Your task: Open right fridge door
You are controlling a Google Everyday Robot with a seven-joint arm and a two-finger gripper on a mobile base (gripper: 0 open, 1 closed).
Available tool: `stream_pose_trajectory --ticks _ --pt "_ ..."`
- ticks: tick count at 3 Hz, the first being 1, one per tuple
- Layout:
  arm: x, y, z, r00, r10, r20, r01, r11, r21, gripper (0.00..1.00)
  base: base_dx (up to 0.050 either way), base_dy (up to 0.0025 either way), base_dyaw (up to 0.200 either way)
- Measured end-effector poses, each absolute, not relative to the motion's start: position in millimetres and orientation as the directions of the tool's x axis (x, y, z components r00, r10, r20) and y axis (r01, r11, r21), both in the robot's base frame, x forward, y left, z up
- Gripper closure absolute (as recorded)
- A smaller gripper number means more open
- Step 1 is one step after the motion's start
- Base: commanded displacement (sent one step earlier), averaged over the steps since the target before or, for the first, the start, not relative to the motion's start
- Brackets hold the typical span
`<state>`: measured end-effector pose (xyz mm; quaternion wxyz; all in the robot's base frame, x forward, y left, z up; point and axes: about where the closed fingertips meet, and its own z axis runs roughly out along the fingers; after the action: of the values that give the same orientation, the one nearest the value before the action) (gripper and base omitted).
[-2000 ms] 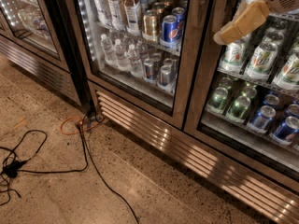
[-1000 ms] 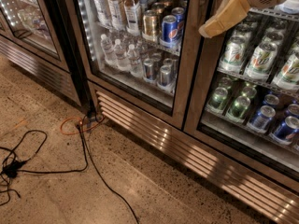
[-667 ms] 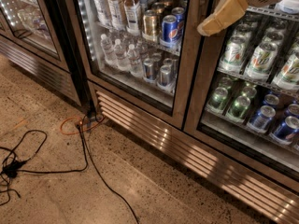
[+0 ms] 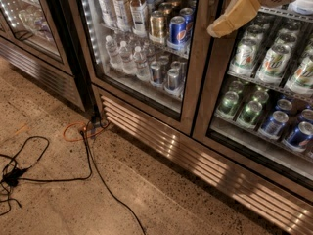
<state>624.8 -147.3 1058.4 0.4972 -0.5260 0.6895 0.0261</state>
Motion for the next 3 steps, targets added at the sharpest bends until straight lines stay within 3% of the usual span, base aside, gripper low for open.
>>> stream_pose_trajectory --ticks 2,3 --pt "630.4 -149.6 1062.7 0.066 -0.668 -0.742 -0.741 0.465 -0.485 0.0 0.0 0.0 0.0" --pt "637.1 -147.9 1064.9 0.075 -0.632 -0.771 -0.735 0.487 -0.471 0.19 0.0 0.0 0.0"
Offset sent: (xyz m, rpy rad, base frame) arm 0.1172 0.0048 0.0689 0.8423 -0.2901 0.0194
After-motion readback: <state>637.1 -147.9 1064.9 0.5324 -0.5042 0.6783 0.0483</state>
